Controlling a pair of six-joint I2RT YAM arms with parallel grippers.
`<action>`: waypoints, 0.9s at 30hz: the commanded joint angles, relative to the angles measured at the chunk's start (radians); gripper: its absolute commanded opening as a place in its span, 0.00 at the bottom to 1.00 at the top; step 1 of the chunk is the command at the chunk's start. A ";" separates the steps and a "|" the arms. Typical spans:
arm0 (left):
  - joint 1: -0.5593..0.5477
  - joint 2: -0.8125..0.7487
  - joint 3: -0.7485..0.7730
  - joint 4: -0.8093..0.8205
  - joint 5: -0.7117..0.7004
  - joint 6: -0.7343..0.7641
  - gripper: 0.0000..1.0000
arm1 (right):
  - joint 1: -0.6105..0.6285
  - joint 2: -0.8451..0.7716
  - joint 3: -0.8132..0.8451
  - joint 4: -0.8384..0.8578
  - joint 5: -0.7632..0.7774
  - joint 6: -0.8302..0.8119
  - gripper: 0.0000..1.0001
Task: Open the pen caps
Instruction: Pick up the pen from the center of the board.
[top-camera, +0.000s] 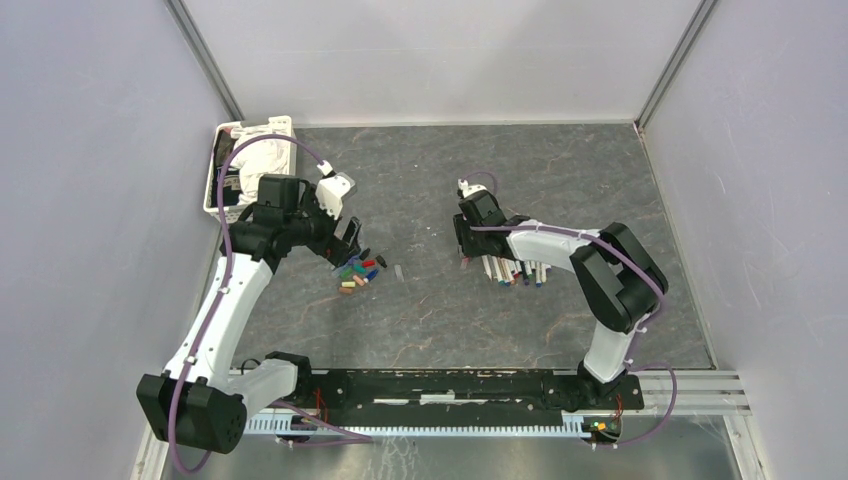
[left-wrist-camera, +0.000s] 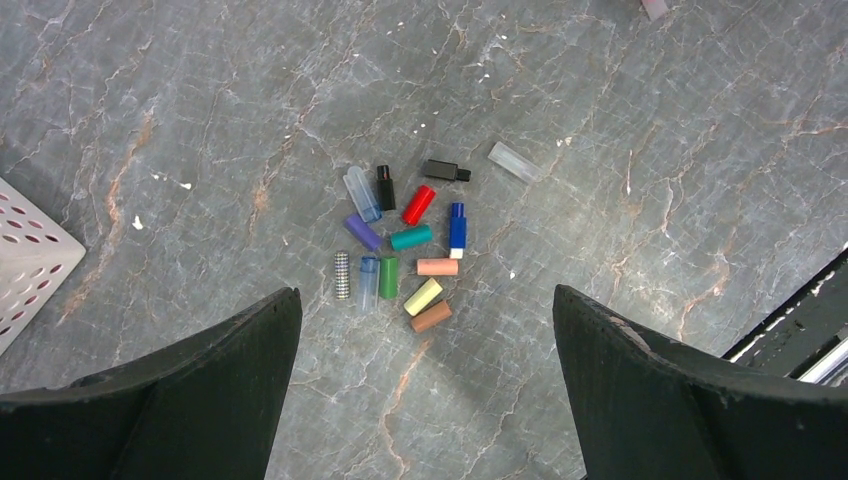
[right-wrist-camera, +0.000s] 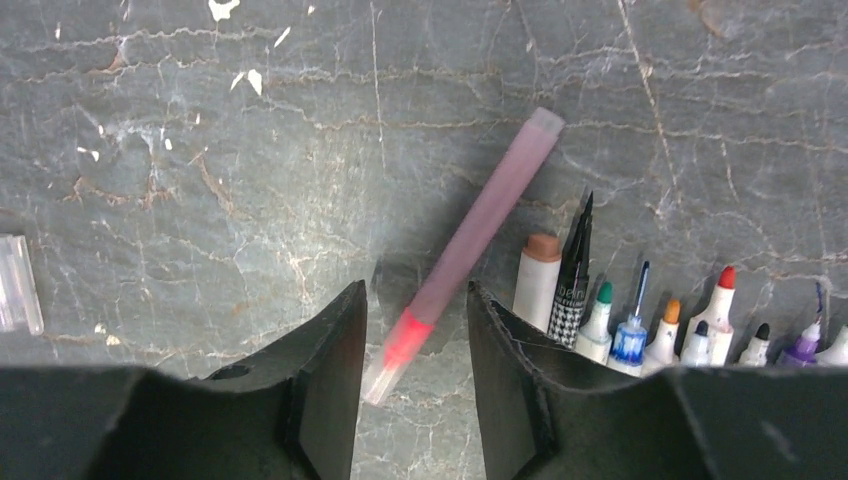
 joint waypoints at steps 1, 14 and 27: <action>0.004 0.000 0.042 0.000 0.047 -0.026 1.00 | 0.007 0.033 0.063 -0.028 0.065 -0.019 0.43; 0.004 -0.010 0.035 -0.006 0.069 -0.034 1.00 | 0.007 0.158 0.206 -0.072 0.079 -0.014 0.12; 0.004 -0.062 0.005 0.142 0.197 -0.207 1.00 | 0.068 -0.171 0.033 0.578 -0.237 0.260 0.00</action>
